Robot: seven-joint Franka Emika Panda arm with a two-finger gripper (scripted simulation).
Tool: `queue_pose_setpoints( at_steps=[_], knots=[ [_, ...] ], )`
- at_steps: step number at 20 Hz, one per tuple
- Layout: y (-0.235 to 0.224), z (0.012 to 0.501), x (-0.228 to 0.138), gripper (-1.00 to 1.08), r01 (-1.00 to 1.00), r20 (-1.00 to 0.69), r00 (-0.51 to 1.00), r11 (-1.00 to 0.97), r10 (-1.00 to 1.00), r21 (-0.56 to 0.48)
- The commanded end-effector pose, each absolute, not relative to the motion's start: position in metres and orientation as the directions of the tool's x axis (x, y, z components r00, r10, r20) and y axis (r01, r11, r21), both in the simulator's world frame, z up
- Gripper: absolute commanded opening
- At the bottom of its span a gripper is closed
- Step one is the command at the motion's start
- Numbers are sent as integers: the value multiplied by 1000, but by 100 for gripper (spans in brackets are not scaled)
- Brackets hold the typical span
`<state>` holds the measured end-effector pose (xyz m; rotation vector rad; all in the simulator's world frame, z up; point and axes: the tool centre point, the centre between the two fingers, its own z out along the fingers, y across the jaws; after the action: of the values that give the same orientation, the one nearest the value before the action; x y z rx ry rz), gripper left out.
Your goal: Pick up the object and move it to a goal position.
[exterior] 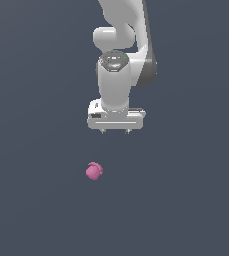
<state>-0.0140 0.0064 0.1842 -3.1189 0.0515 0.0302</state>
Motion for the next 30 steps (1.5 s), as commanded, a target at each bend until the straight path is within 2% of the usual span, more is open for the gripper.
queue_pose_setpoints(
  at_steps=[1,12,22,30],
  knots=[
    [5,183,-13,100,-37,-21,999,-999,-37,-22],
    [-15,165,17,100,-150,-18,989,-988,-150,-20],
    [-58,123,66,100,-352,-10,936,-936,-352,-10],
    [-82,98,87,100,-450,-2,893,-893,-450,-2]
  ],
)
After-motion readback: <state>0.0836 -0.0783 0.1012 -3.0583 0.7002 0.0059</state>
